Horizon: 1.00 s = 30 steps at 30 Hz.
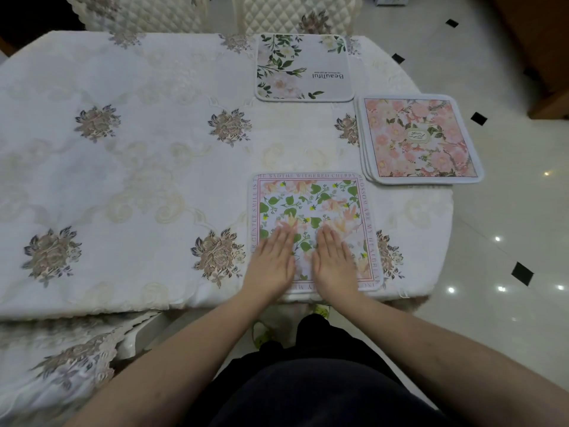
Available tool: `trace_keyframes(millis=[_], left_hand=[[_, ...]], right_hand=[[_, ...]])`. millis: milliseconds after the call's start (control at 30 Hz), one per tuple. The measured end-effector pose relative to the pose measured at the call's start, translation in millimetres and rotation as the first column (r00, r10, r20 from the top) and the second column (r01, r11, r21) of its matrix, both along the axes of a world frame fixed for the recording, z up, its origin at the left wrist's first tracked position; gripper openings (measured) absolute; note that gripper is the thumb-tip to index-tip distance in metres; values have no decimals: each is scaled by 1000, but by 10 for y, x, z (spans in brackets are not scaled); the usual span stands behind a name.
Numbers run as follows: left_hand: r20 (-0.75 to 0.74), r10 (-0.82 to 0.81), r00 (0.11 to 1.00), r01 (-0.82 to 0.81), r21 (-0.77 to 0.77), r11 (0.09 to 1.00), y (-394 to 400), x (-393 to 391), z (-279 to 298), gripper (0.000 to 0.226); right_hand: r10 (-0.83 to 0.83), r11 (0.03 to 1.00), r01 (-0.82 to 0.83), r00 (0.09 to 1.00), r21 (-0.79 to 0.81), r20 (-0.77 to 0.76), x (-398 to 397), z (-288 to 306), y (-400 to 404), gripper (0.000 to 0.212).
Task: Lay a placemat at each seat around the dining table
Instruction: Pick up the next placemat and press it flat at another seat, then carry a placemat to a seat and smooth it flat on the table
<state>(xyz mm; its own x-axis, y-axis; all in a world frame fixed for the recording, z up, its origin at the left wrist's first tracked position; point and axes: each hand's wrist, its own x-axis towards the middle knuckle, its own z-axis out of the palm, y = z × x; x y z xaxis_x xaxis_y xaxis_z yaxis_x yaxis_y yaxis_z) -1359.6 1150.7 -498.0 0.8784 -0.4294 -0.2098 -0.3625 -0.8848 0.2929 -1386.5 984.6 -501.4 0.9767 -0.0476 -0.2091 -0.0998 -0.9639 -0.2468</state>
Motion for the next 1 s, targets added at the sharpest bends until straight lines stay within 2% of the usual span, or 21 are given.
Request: trace_keyframes(millis=[200,333,600,800,1000], left_hand=[[13,-43,999,43,-26,999,-17,-90,-159,62],[24,-110,994,110,-1,994,77,-63,-126,63],[12,-141,990,140,32,990,361,-76,-125,63],[7,-28,1000,28,48,998,572,-160,-84,70],[-34,-33,999,39,181,983,784,-244,38,81]], right_hand=[[-60,995,60,998,-84,6,-126,-107,64,58],[-82,992,86,996,-93,41,-189,-77,-64,58],[-90,992,88,996,-90,-15,-388,-21,-350,66],[-158,983,153,986,-101,-44,-632,46,-628,70],[-129,988,123,990,-97,-60,-657,116,-715,71]])
